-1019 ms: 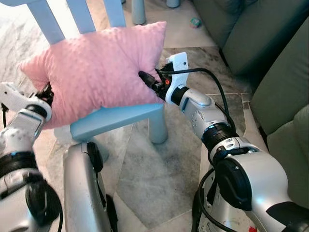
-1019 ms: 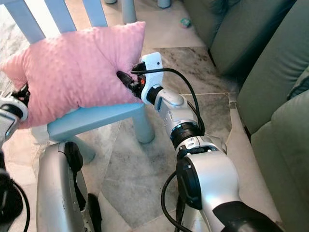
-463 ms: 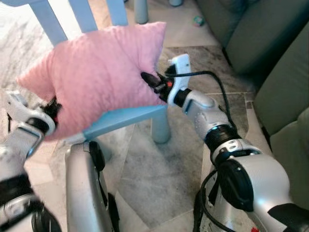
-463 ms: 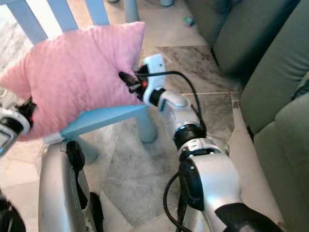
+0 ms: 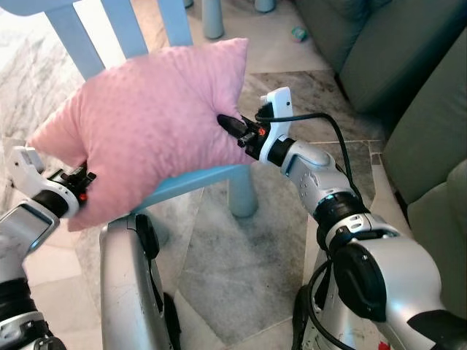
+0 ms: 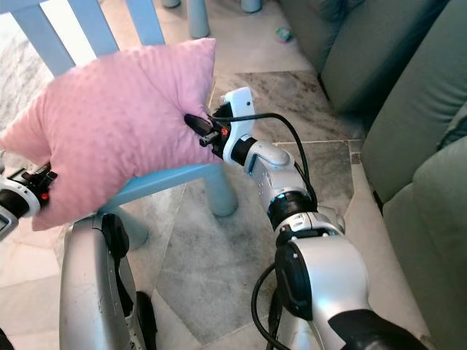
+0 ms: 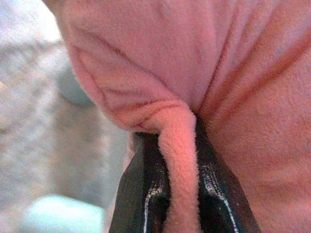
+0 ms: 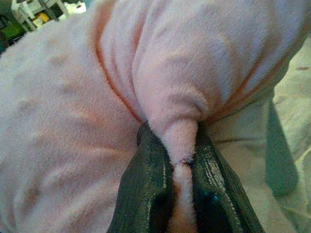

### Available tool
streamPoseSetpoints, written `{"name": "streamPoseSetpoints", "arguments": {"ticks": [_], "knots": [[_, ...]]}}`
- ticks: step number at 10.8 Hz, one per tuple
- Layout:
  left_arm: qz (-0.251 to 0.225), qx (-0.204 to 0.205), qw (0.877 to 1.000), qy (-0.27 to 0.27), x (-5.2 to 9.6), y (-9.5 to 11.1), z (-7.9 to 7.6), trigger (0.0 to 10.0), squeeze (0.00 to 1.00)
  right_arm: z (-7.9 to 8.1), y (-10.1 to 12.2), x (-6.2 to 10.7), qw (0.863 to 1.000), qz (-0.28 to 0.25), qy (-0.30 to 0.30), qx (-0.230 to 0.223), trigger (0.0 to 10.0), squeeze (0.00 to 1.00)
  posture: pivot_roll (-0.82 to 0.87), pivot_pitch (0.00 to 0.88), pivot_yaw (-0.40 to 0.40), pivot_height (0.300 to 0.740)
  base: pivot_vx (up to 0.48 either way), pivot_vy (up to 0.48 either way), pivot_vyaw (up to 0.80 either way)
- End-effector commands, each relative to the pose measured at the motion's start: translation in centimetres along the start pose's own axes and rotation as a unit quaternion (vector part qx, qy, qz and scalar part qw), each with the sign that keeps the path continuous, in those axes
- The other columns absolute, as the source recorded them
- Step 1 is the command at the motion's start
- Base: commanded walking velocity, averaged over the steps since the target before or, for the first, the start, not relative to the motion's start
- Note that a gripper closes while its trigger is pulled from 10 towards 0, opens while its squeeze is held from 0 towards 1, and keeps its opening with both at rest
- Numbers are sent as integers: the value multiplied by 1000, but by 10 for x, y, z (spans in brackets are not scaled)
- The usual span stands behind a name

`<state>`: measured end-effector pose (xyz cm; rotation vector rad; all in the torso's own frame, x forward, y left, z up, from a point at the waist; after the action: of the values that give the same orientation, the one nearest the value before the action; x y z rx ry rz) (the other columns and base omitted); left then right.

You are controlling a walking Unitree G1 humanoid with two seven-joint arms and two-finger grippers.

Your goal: Move the pillow to the sofa

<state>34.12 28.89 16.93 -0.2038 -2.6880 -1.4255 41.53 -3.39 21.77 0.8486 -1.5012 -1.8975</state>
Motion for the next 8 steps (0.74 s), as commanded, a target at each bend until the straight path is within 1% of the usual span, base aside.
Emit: {"name": "streamPoseSetpoints", "arguments": {"ticks": [1, 2, 3, 4, 5, 6, 7, 8], "knots": [[11, -27, 999, 36, 1, -11, 14, 0, 0, 3, -7, 0, 1000, 3, 5, 6, 0, 0, -93, 220, 35, 316, 0, 0, 0], [1, -28, 999, 19, 1, -12, 5, 0, 0, 2, -3, 3, 1000, -13, 4, 11, 0, 0, -101, 199, 34, 316, 0, 0, 0], [26, -29, 999, -4, 2, -28, -4, 0, 0, 0, -2, 7, 999, -28, -1, 22, 0, 0, -113, 170, 34, 316, 0, 0, 0], [27, -46, 999, -8, 4, -38, -7, 0, 0, -4, 1, 12, 998, -50, -17, 24, 0, 0, -116, 156, 37, 316, 0, 0, 0], [-29, -87, 996, -2, 6, -39, -13, 0, 0, -11, 6, 19, 994, -84, -56, 37, 0, 0, -123, 118, 46, 316, 0, 0, 0], [-55, -112, 992, 4, 6, -38, -17, 0, 0, -12, 7, 21, 993, -91, -67, 41, 0, 0, -126, 103, 50, 316, 0, 0, 0], [-80, -120, 989, 14, 10, -37, -21, 0, 0, -12, 7, 23, 991, -101, -77, 45, 0, 0, -127, 93, 50, 316, 0, 0, 0], [-117, -131, 984, 28, 15, -32, -25, 0, 0, -10, 8, 25, 989, -109, -80, 59, 0, 0, -128, 74, 49, 316, 0, 0, 0]]}}
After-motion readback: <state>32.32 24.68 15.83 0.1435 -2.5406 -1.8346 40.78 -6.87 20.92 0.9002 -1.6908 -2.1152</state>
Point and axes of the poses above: a point about 5 cm out from each wrist's last joint towards the gripper, its own x axis pointing back from the gripper into the wrist, its own y axis along the axis of the wrist's last joint, z = x × y, the point moved 3 cm from there along -x, pointing out of the wrist towards the gripper, and after that the axes turned 5 degrees about -x, right-handed, at the moved point
